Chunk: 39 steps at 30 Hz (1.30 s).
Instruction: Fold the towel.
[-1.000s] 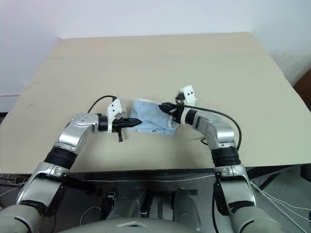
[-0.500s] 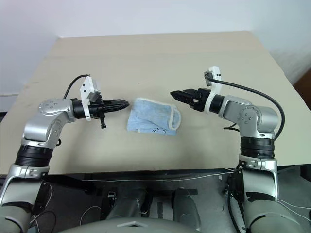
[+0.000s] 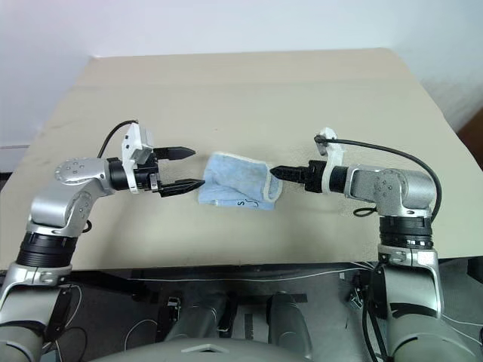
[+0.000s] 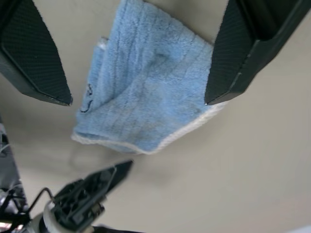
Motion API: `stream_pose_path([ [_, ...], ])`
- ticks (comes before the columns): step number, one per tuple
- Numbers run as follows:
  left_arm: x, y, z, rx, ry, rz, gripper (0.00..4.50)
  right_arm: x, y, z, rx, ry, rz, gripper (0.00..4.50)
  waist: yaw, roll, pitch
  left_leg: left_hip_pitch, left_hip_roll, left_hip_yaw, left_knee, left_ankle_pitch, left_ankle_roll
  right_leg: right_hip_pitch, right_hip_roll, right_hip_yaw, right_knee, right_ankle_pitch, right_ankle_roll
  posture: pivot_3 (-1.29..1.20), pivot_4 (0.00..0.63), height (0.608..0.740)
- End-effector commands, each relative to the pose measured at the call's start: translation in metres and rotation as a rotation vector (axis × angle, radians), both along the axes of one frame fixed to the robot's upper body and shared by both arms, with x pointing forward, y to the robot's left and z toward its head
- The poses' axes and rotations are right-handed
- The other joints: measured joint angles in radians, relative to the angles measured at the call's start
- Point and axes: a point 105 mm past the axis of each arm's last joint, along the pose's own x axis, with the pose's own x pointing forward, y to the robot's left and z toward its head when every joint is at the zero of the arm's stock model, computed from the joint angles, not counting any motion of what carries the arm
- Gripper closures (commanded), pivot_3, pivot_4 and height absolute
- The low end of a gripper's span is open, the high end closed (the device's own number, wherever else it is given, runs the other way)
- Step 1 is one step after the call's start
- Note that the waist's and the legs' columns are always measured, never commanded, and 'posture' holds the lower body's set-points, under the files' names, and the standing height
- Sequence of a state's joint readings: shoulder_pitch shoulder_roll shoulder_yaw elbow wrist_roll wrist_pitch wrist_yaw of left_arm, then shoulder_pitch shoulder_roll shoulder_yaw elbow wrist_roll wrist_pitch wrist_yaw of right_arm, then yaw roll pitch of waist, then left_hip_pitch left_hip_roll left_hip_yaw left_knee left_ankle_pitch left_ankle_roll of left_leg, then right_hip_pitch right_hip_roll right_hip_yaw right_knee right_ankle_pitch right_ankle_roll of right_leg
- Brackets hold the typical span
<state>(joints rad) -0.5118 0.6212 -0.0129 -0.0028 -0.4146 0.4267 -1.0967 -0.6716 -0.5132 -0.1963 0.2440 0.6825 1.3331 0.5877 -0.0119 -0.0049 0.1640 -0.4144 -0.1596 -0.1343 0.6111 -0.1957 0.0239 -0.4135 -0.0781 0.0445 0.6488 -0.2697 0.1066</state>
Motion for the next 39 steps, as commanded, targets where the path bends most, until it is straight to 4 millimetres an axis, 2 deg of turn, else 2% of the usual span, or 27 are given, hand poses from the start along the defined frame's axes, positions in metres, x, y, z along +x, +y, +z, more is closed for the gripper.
stream_pose_path([
  [1,0.002,0.002,0.005,0.028,-0.067,0.025,0.02,0.001,0.007,0.007,0.076,0.060,-0.008,0.00,-0.003,0.000,0.000,0.000,0.000,0.000,0.000,0.000,0.000,0.000,0.000,0.000,0.000,0.000,0.000,0.00,0.150,0.740],
  [8,0.003,0.003,-0.005,0.054,-0.075,0.036,0.02,-0.005,0.023,0.014,0.229,0.149,0.023,0.00,-0.001,0.000,0.000,-0.001,0.000,0.000,-0.001,0.000,0.000,-0.001,0.000,0.000,0.000,0.000,0.000,0.00,0.150,0.740],
  [14,0.002,0.002,-0.009,0.055,-0.074,0.030,0.02,-0.016,0.041,-0.001,0.195,0.189,0.059,0.00,-0.001,0.000,0.000,-0.002,0.000,0.000,-0.001,0.000,0.000,-0.002,0.000,0.000,0.000,0.000,0.000,0.00,0.150,0.740],
  [20,0.004,0.001,-0.009,0.053,-0.077,0.031,0.02,-0.010,0.050,-0.004,0.191,0.168,0.045,0.00,-0.010,0.000,0.000,-0.001,0.000,0.000,-0.001,0.000,0.000,-0.002,0.001,0.000,0.001,0.000,0.000,0.00,0.150,0.740],
  [23,0.003,-0.001,-0.011,0.061,-0.080,0.025,0.00,-0.006,0.048,-0.004,0.198,0.161,0.017,0.59,-0.009,0.000,0.000,-0.001,0.000,0.000,0.000,0.000,0.000,-0.003,0.001,0.000,0.001,0.000,0.000,0.00,0.150,0.740],
  [34,0.003,-0.005,-0.014,0.055,-0.073,0.023,0.00,-0.012,0.052,-0.002,0.242,0.174,0.046,4.31,-0.005,0.000,0.000,-0.006,0.000,0.000,0.000,0.001,0.002,-0.007,0.001,0.000,0.001,0.000,0.000,0.00,0.150,0.740],
  [35,0.004,-0.005,-0.014,0.055,-0.074,0.023,0.00,-0.013,0.053,-0.002,0.244,0.174,0.050,4.47,-0.005,0.000,0.000,-0.006,0.000,0.000,0.000,0.001,0.002,-0.007,0.001,0.000,0.001,0.000,0.000,0.00,0.150,0.740],
  [39,0.008,-0.004,-0.014,0.057,-0.077,0.027,0.00,-0.017,0.058,-0.003,0.259,0.167,0.062,4.47,-0.005,0.000,0.000,-0.006,0.000,0.000,0.000,0.001,0.002,-0.007,0.001,0.000,0.001,0.000,0.000,0.00,0.150,0.740],
])
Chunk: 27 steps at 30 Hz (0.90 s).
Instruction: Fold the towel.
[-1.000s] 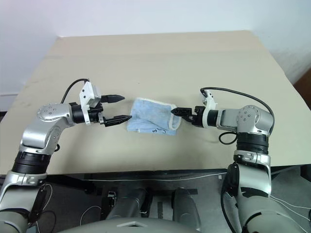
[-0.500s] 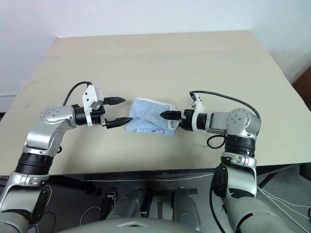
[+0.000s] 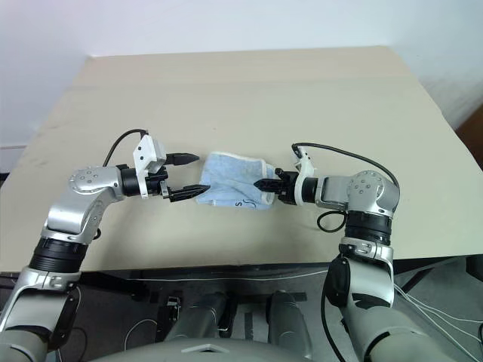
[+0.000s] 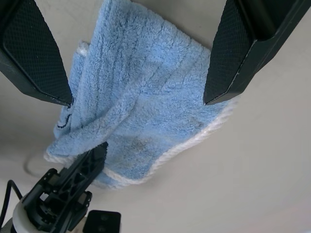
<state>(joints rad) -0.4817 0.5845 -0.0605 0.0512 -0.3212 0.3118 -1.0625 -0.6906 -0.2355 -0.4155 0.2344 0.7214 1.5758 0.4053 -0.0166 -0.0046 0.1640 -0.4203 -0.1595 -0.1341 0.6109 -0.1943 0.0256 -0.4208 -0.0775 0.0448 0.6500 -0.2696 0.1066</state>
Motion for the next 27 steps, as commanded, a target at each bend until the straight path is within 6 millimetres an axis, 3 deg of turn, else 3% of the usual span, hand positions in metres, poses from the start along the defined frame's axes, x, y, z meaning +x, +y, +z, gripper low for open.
stream_pose_path([
  [1,0.004,0.000,0.009,-0.001,-0.048,-0.004,0.00,-0.002,0.005,0.015,0.057,-0.059,0.014,4.47,-0.001,0.000,0.000,0.000,0.000,0.000,0.000,0.000,0.000,0.000,0.000,0.000,0.000,0.000,0.000,0.00,0.150,0.740],
  [6,0.004,0.001,0.005,-0.001,-0.029,-0.013,0.00,-0.006,-0.002,0.055,0.174,-0.249,0.013,4.47,0.001,0.000,0.000,-0.001,0.000,0.000,0.000,0.000,0.000,-0.001,0.000,0.000,0.000,0.000,0.000,0.00,0.150,0.740],
  [13,0.007,0.000,-0.001,-0.002,-0.014,-0.011,0.00,0.032,-0.079,0.110,0.220,-0.497,-0.392,4.47,0.004,0.000,0.000,-0.002,0.000,0.000,0.001,0.000,0.000,-0.002,0.000,0.000,0.000,0.000,0.000,0.00,0.150,0.740],
  [18,0.009,-0.004,-0.004,0.000,-0.011,-0.021,0.00,0.056,-0.141,0.117,0.177,-0.563,-0.763,4.47,0.002,0.000,0.000,-0.003,0.000,0.000,0.000,0.000,0.000,-0.002,0.000,0.000,0.000,0.000,0.000,0.00,0.150,0.740],
  [22,0.011,-0.007,-0.004,0.000,-0.017,-0.023,0.00,0.070,-0.209,0.108,0.186,-0.495,-1.127,4.47,0.002,0.000,0.000,-0.003,0.000,0.001,0.001,0.001,0.000,-0.002,0.000,0.001,0.001,0.000,0.000,0.00,0.150,0.740],
  [27,0.012,-0.007,-0.004,0.000,-0.023,-0.022,0.00,0.073,-0.242,0.084,0.066,-0.451,-1.268,4.47,-0.001,0.000,0.000,-0.003,0.000,0.001,0.001,0.001,0.000,-0.003,0.000,0.001,0.001,0.000,0.000,0.00,0.150,0.740],
])
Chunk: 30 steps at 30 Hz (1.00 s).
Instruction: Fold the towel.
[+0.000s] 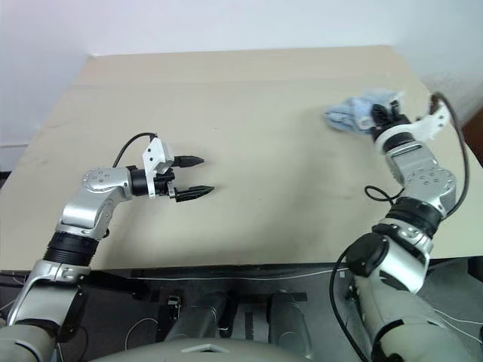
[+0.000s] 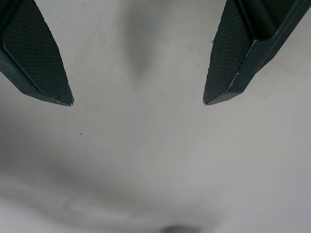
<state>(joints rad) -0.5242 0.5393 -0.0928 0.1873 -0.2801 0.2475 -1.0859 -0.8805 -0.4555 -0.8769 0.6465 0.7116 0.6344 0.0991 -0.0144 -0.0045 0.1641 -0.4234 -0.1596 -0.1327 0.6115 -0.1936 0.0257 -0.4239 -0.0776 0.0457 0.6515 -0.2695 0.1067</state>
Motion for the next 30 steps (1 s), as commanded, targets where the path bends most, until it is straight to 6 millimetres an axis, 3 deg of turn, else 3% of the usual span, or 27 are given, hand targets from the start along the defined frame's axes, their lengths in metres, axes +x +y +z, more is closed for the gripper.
stream_pose_path([
  [1,0.002,-0.002,0.012,-0.005,-0.058,-0.010,0.00,-0.001,-0.023,-0.006,-0.059,0.023,-0.105,4.47,-0.005,0.000,0.000,0.000,0.000,0.000,0.000,0.000,0.000,0.000,0.000,0.000,0.000,0.000,0.000,0.00,0.150,0.740],
  [6,0.000,0.000,0.010,0.008,-0.057,-0.007,0.00,-0.010,-0.048,-0.030,-0.011,0.104,-0.189,4.47,-0.004,0.000,0.000,0.000,0.000,0.001,0.001,0.000,0.000,0.000,0.000,0.001,0.001,0.000,0.000,0.00,0.150,0.740],
  [15,-0.004,-0.006,0.011,-0.037,-0.035,-0.008,0.00,-0.025,-0.060,-0.043,-0.006,0.134,-0.228,4.47,-0.002,0.000,0.000,0.000,0.000,0.001,0.001,0.000,0.000,0.000,0.000,0.001,0.001,0.000,0.000,0.00,0.150,0.740],
  [19,0.000,-0.012,0.022,-0.103,-0.019,0.002,0.00,-0.031,-0.059,-0.052,0.017,0.175,-0.216,4.47,0.000,0.000,0.000,0.000,0.000,0.000,0.001,0.000,0.000,0.001,0.000,0.001,0.001,0.000,0.000,0.00,0.150,0.740],
  [30,0.001,-0.017,0.015,-0.081,-0.019,-0.012,0.00,-0.045,-0.056,-0.052,0.189,0.134,-0.306,4.47,-0.002,0.000,0.000,0.000,0.000,0.000,0.002,0.000,0.000,0.001,0.000,0.001,0.002,0.000,0.000,0.00,0.150,0.740],
])
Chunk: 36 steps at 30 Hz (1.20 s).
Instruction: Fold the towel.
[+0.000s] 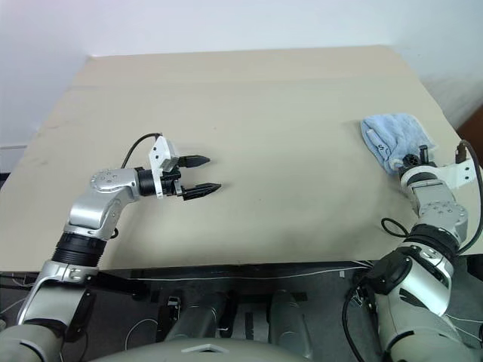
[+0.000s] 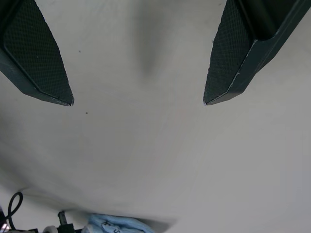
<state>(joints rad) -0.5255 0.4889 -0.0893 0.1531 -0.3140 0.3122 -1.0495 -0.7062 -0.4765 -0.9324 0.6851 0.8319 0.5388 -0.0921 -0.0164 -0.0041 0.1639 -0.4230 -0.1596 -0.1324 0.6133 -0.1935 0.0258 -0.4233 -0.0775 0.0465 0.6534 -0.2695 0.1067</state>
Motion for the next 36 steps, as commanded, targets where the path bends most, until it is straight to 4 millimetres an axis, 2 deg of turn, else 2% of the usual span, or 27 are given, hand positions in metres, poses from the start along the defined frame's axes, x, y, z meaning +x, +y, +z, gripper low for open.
stream_pose_path([
  [1,0.001,-0.002,0.012,-0.007,-0.052,-0.011,0.00,-0.006,-0.007,0.021,0.043,-0.075,-0.102,4.47,0.001,0.000,0.000,0.000,0.000,0.000,0.000,0.000,0.000,0.000,0.000,0.000,0.000,0.000,0.000,0.00,0.150,0.740],
  [7,0.002,-0.004,0.011,-0.013,-0.049,-0.010,0.00,-0.006,0.013,0.026,0.132,-0.132,-0.161,4.47,0.001,0.000,0.000,0.000,0.000,0.000,0.000,0.000,0.000,0.000,0.000,0.000,0.001,0.000,0.000,0.00,0.150,0.740],
  [13,0.002,-0.003,0.009,-0.009,-0.048,-0.003,0.00,0.000,0.033,0.021,0.142,-0.097,-0.143,4.47,0.000,0.001,0.000,0.000,0.000,0.000,0.000,0.000,0.000,0.000,0.000,0.000,0.001,0.000,0.000,0.00,0.150,0.740],
  [22,0.003,0.000,0.003,0.020,-0.054,0.013,0.00,-0.006,0.013,0.017,0.129,-0.071,-0.230,4.47,0.000,0.001,0.000,0.001,0.000,0.000,0.000,0.000,0.000,0.000,0.000,0.000,0.002,0.000,0.000,0.00,0.150,0.740],
  [25,0.003,0.000,0.002,0.020,-0.053,0.015,0.00,-0.004,0.014,0.023,0.116,-0.098,-0.206,3.69,0.000,0.001,0.000,0.001,0.000,0.000,0.000,0.001,0.000,0.000,0.000,0.000,0.002,0.000,0.000,0.00,0.150,0.740],
  [31,0.003,0.000,0.000,0.028,-0.055,0.014,0.00,-0.004,0.016,0.025,0.121,-0.108,-0.192,1.71,-0.001,0.001,0.000,0.001,0.000,0.000,0.000,0.001,0.000,0.000,0.000,0.000,0.002,0.000,0.000,0.00,0.150,0.740],
  [34,0.004,0.001,-0.001,0.040,-0.057,0.018,0.00,-0.009,0.012,0.025,0.121,-0.108,-0.202,0.61,0.000,0.001,0.000,0.001,0.000,0.000,0.000,0.001,0.000,0.000,0.000,0.000,0.002,0.000,0.000,0.00,0.150,0.740],
  [36,0.005,0.002,-0.002,0.042,-0.057,0.022,0.00,-0.016,0.006,0.023,0.121,-0.106,-0.219,0.03,0.000,0.001,0.000,0.001,0.000,0.000,0.000,0.001,0.000,0.000,0.000,0.000,0.002,0.000,0.000,0.00,0.150,0.740],
])
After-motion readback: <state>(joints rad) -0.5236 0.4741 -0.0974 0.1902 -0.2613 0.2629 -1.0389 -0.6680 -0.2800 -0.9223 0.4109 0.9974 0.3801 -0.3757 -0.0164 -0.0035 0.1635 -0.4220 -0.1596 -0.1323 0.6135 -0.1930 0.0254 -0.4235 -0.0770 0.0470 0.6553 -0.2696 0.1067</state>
